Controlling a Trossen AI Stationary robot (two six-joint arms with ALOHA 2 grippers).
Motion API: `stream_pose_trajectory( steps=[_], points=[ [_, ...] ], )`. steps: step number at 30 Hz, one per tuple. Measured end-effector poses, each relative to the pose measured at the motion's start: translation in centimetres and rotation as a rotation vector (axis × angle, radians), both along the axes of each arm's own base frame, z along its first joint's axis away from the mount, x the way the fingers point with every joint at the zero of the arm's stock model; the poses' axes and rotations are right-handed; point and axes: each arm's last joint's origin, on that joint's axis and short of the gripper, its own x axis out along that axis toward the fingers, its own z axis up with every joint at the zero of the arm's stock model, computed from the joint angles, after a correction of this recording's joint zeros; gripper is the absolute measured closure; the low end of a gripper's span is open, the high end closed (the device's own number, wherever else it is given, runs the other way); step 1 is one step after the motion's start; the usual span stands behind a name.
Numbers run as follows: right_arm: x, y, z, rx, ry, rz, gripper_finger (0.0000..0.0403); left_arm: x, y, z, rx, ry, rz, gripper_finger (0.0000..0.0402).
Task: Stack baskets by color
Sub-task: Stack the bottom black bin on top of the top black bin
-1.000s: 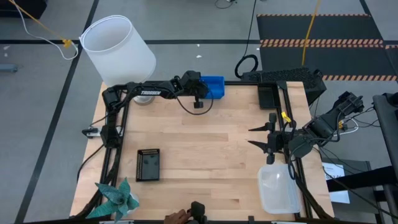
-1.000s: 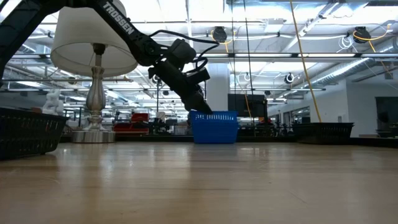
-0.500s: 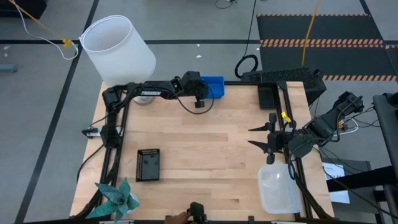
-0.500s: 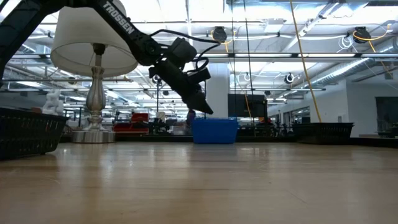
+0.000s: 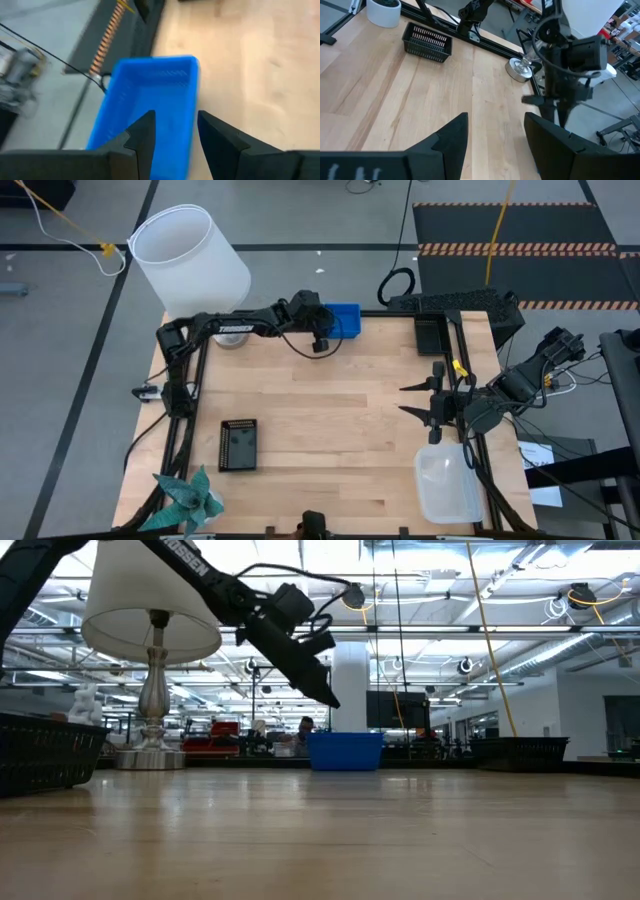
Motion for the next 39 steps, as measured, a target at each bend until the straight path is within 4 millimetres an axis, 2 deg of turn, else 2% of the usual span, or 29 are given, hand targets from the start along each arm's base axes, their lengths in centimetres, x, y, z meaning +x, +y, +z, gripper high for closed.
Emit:
stream_pose_trajectory(
  steps=[6, 11, 17, 21, 26, 30, 34, 39],
  points=[
    [0.0, 0.0, 0.0, -0.014, -0.001, 0.007, 0.0216, -0.6, -2.5, 1.9, -0.063, 0.032, -0.023, 0.0252],
    [0.1, 0.1, 0.2, -0.050, -0.009, 0.029, 0.0216, -1.0, -6.6, 3.3, -0.141, 0.109, -0.073, 0.0252],
    [0.1, 0.1, 0.2, -0.067, -0.005, 0.036, 0.0216, -2.9, -14.0, 5.0, -0.282, 0.286, -0.140, 0.0252],
    [0.1, 0.1, 0.2, -0.091, 0.001, 0.047, 0.0216, -4.3, -19.8, 5.9, -0.261, 0.350, -0.147, 0.0252],
    [0.1, 0.1, 0.2, -0.112, 0.005, 0.056, 0.0216, -6.3, -26.4, 5.4, -0.286, 0.414, -0.194, 0.0252],
    [0.2, 0.1, 0.4, -0.104, -0.014, 0.057, 0.0216, -7.8, -30.4, 4.5, -0.292, 0.427, -0.180, 0.0252],
    [0.3, 0.2, 0.6, -0.097, -0.035, 0.060, 0.0216, -9.5, -33.0, 3.2, -0.274, 0.440, -0.141, 0.0252],
    [0.3, 0.2, 0.6, -0.099, -0.035, 0.060, 0.0216, -11.1, -34.5, 1.5, -0.304, 0.462, -0.065, 0.0252]
  ],
)
